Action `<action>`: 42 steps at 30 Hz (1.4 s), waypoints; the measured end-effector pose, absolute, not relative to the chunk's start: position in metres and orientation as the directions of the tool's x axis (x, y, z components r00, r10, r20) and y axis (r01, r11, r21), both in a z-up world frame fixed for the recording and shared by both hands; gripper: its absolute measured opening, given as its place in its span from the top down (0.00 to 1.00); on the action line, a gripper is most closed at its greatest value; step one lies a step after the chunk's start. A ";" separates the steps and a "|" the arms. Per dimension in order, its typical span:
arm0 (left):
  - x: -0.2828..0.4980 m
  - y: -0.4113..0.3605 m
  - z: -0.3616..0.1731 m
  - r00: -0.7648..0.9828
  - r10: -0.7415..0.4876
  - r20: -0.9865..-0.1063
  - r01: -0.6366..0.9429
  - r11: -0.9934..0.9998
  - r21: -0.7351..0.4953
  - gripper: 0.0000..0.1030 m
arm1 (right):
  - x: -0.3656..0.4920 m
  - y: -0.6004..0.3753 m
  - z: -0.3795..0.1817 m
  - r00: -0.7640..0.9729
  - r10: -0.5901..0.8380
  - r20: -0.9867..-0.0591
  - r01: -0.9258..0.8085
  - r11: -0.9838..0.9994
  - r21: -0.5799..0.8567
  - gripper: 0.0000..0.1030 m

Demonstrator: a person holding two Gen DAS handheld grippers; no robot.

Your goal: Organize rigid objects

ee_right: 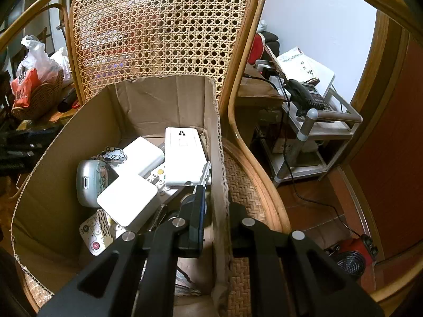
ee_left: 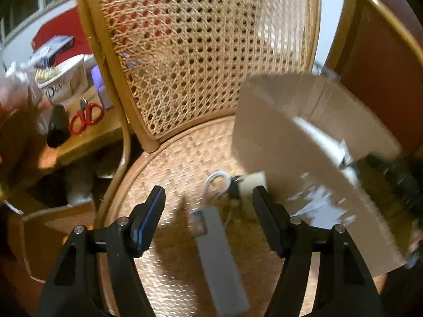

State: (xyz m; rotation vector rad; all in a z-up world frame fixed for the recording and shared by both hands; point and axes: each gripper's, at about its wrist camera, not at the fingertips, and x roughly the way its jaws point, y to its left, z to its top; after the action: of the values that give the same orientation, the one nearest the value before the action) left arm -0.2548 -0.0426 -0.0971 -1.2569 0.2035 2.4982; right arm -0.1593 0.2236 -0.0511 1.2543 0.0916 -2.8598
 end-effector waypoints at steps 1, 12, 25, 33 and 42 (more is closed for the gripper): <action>-0.254 -0.036 -0.102 -0.555 0.213 -0.804 -0.386 -0.922 0.022 0.35 | -0.159 0.224 -0.051 -0.677 0.007 -0.735 0.040 -0.998 -0.047 0.86; -0.261 -0.045 -0.132 -0.463 0.190 -0.866 -0.358 -0.934 -0.014 0.72 | -0.159 0.224 -0.051 -0.677 0.006 -0.736 0.043 -0.998 -0.047 0.86; -0.253 -0.046 -0.040 -0.644 0.350 -0.680 -0.396 -0.913 -0.095 0.76 | -0.160 0.224 -0.051 -0.680 0.009 -0.733 0.036 -0.998 -0.046 0.86; -0.234 -0.014 0.010 -0.733 0.426 -0.530 -0.451 -0.888 -0.089 0.76 | -0.159 0.223 -0.051 -0.680 0.007 -0.733 0.040 -0.998 -0.046 0.86; -0.218 0.047 0.018 -0.681 0.504 -0.532 -0.560 -0.826 -0.066 0.79 | -0.158 0.224 -0.050 -0.681 0.009 -0.732 0.036 -0.998 -0.045 0.86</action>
State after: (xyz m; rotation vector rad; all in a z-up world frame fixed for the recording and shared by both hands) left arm -0.2177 0.0469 0.0179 -0.7315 0.1362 2.4412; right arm -0.1583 0.2243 -0.0504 1.2486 0.0876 -2.8650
